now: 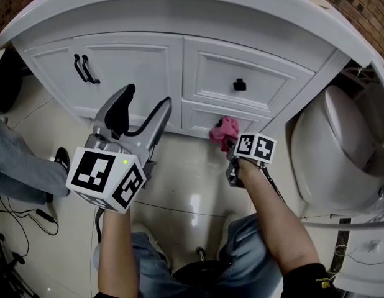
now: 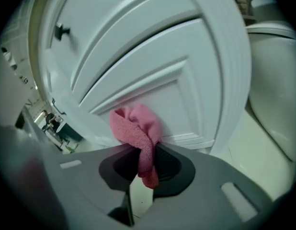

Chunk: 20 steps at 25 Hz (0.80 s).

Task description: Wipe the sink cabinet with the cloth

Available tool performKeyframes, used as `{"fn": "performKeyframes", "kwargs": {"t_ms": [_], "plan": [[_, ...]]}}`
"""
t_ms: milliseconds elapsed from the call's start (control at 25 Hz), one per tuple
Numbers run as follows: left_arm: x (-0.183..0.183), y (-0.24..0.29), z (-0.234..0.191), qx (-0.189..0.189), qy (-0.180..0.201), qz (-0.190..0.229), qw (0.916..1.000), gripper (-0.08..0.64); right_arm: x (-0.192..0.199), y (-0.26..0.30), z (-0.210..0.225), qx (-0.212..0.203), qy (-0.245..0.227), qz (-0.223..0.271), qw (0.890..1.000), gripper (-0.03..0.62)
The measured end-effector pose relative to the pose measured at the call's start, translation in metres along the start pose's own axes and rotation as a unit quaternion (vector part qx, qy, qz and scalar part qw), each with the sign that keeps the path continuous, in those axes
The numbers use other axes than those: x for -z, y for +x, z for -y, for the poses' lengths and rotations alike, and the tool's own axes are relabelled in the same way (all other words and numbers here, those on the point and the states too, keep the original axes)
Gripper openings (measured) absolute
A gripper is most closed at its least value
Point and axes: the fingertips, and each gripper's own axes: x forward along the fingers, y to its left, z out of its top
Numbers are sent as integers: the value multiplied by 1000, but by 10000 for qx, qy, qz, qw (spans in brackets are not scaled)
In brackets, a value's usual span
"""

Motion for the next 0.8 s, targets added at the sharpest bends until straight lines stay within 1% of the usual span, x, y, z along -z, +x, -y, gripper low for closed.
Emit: {"fn": "performKeyframes", "kwargs": {"t_ms": [40, 80, 120, 200, 240, 360, 440, 520, 640, 720, 800], "plan": [[0, -1, -3, -25, -6, -6, 10000, 313, 7, 10, -17, -157, -7, -78, 9998, 61], [1, -2, -5, -50, -7, -17, 10000, 313, 13, 20, -32, -365, 158, -123, 9991, 61], [2, -3, -7, -74, -8, -32, 10000, 313, 19, 30, -48, -613, 436, -153, 9971, 61], [4, -4, -12, -119, -25, -61, 9999, 313, 30, 48, -78, -1128, 946, -216, 9889, 60], [5, -5, -14, -141, -37, -69, 9999, 313, 35, 55, -92, -1354, 1072, -247, 9847, 58], [3, -8, -23, -205, -67, -56, 9998, 313, 45, 69, -130, -1887, 1134, -255, 9751, 51], [2, -9, -26, -227, -76, -42, 9997, 313, 41, 72, -140, -2039, 1141, -168, 9722, 51], [3, -9, -25, -216, -81, -41, 9997, 313, 36, 70, -132, -1915, 1071, -106, 9756, 52], [2, -7, -20, -151, -79, -28, 9999, 313, 28, 58, -93, -1322, 952, -98, 9866, 52], [1, -5, -15, -97, -84, -5, 9999, 313, 21, 44, -60, -941, 886, -154, 9915, 52], [-1, -2, -9, -41, -82, 18, 10000, 313, 14, 28, -28, -582, 644, -241, 9959, 52]]}}
